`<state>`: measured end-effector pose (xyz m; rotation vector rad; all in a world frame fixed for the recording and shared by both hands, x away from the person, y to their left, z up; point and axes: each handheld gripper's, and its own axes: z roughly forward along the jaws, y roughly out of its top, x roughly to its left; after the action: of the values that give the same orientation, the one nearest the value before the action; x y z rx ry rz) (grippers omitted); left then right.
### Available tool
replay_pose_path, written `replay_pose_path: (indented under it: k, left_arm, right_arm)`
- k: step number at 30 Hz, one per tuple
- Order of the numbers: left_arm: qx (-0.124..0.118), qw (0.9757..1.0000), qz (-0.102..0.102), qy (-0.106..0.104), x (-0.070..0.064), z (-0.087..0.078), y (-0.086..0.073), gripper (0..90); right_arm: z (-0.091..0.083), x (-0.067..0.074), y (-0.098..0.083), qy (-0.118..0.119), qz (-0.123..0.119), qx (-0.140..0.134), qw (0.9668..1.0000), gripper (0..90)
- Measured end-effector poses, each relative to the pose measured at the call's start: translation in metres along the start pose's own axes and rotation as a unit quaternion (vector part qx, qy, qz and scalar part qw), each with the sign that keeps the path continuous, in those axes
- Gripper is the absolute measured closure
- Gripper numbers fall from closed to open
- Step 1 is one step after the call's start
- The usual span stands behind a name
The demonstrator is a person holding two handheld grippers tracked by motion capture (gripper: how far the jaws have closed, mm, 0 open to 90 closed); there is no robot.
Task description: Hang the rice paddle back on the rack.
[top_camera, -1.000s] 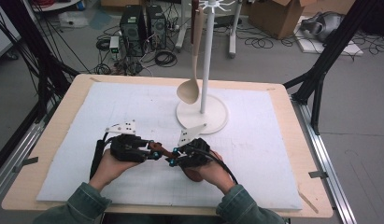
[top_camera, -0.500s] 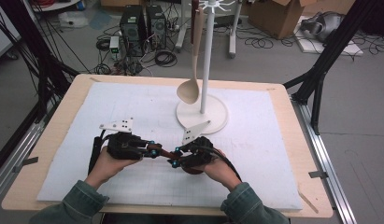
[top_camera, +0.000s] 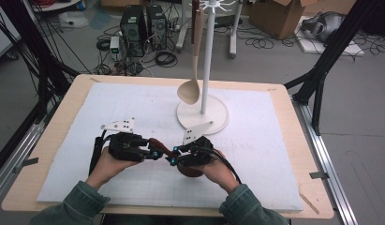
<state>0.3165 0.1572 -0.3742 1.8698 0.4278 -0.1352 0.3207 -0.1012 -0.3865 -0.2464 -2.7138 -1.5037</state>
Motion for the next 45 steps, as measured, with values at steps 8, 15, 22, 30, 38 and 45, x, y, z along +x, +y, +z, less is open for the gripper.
replay_pose_path:
  k: [8,15,22,30,38,45]
  left_arm:
    - [-0.008,0.9999,0.002,-0.012,-0.001,-0.002,0.001,76.4]
    - [-0.002,0.9998,0.007,-0.016,-0.003,-0.001,0.004,76.6]
    - [-0.006,0.9997,0.014,-0.019,-0.004,-0.003,0.009,76.5]
    - [0.000,0.9998,0.020,0.003,-0.005,-0.008,0.009,65.6]
    - [0.000,0.9990,0.028,0.033,-0.006,-0.018,0.007,58.3]
    - [-0.001,0.9975,0.030,0.064,-0.005,-0.028,0.003,51.8]
  right_arm:
    - [0.004,0.003,0.002,0.006,0.007,0.000,1.0000,74.8]
    - [-0.001,0.003,0.003,0.009,-0.001,0.014,0.9999,73.8]
    - [-0.002,0.005,0.007,0.011,-0.015,0.020,0.9996,76.1]
    - [-0.010,0.002,0.007,0.003,-0.001,-0.005,1.0000,77.7]
    - [-0.021,-0.006,0.005,-0.012,0.029,-0.033,0.9990,77.7]
    - [-0.033,-0.014,0.004,-0.018,0.049,-0.050,0.9974,77.7]
